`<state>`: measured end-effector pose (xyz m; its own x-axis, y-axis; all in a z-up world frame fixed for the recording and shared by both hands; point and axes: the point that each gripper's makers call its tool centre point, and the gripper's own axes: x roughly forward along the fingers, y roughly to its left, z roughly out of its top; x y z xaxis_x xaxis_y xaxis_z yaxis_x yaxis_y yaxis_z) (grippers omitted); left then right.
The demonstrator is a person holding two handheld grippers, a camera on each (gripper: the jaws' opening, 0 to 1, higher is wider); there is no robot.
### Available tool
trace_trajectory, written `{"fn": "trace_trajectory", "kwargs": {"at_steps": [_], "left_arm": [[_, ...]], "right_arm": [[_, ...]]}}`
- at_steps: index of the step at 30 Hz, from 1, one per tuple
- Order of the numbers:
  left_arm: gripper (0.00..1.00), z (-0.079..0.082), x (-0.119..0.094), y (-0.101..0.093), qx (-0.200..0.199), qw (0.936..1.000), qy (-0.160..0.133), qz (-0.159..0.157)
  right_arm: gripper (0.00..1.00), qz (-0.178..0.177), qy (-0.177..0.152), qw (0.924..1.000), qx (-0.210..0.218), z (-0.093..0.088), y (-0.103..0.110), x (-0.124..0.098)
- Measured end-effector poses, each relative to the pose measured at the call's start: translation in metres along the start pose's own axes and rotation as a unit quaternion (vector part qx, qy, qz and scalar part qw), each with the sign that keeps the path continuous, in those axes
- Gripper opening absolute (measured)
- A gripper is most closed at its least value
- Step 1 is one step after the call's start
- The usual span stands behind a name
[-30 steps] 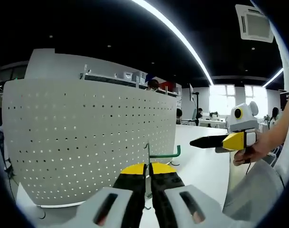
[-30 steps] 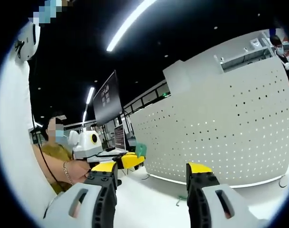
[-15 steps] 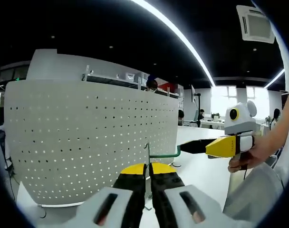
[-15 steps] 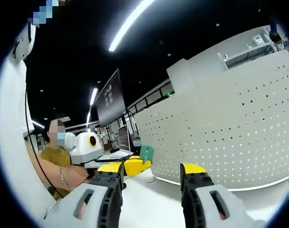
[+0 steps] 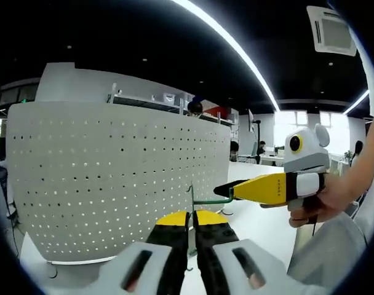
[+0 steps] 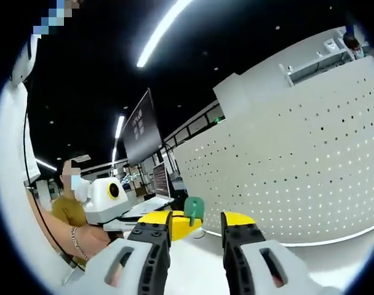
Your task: Insert the hook assembly into the mounting plate slot until the hook locks in place.
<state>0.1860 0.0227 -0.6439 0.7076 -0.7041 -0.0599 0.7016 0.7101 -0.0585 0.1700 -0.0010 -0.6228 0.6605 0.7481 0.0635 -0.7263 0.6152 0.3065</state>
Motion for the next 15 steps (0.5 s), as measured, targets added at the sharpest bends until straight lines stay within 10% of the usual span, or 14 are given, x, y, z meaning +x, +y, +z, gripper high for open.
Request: {"fn": "trace_trajectory", "kwargs": {"at_steps": [15], "left_arm": [[0.02, 0.001, 0.000, -0.002, 0.001, 1.0000, -0.002, 0.002]], "right_arm": [[0.11, 0.002, 0.013, 0.9999, 0.011, -0.007, 0.006, 0.015]]}}
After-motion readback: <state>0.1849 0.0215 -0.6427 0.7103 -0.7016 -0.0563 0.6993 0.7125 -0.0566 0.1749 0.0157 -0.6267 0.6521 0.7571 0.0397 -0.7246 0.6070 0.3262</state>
